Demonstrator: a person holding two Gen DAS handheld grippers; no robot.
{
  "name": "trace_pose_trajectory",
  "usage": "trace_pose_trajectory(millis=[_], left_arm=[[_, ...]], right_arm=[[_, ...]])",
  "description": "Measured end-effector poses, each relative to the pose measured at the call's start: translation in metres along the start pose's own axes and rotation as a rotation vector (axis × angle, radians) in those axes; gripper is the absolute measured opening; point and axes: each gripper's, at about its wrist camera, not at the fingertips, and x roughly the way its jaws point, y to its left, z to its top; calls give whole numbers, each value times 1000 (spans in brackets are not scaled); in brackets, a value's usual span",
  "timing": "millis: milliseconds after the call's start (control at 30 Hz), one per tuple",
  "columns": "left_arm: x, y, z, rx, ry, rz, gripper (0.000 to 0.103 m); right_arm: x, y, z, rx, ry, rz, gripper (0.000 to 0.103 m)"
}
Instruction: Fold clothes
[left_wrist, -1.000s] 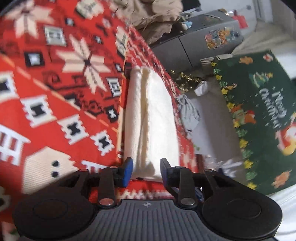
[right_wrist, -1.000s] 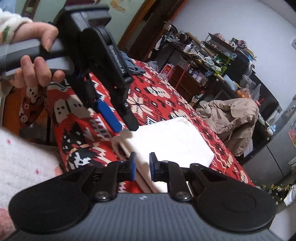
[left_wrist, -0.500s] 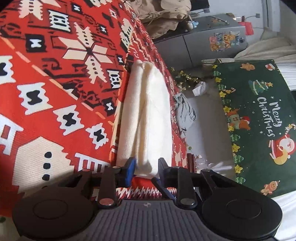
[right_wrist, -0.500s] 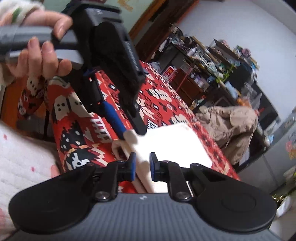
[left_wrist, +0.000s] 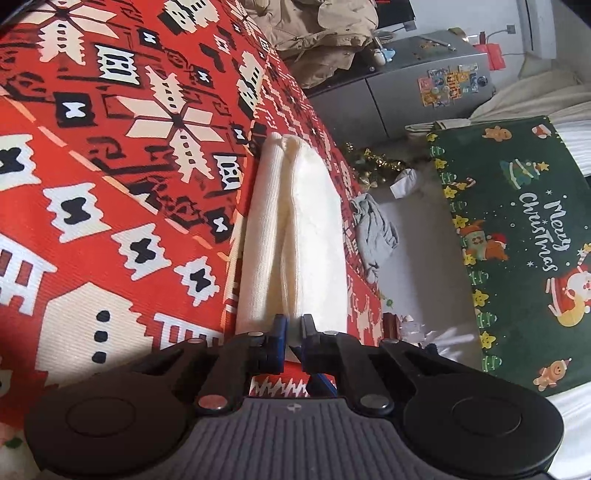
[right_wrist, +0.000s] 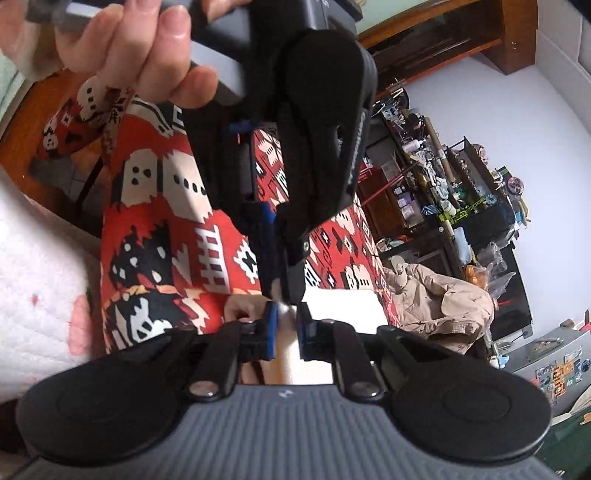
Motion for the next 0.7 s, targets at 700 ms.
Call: trace_pose_trajectory(millis=[700], left_arm=[[0,-2,-4,30,-9,47,8]], right_arm=[[-40,-40,-93,264,125,-17,6]])
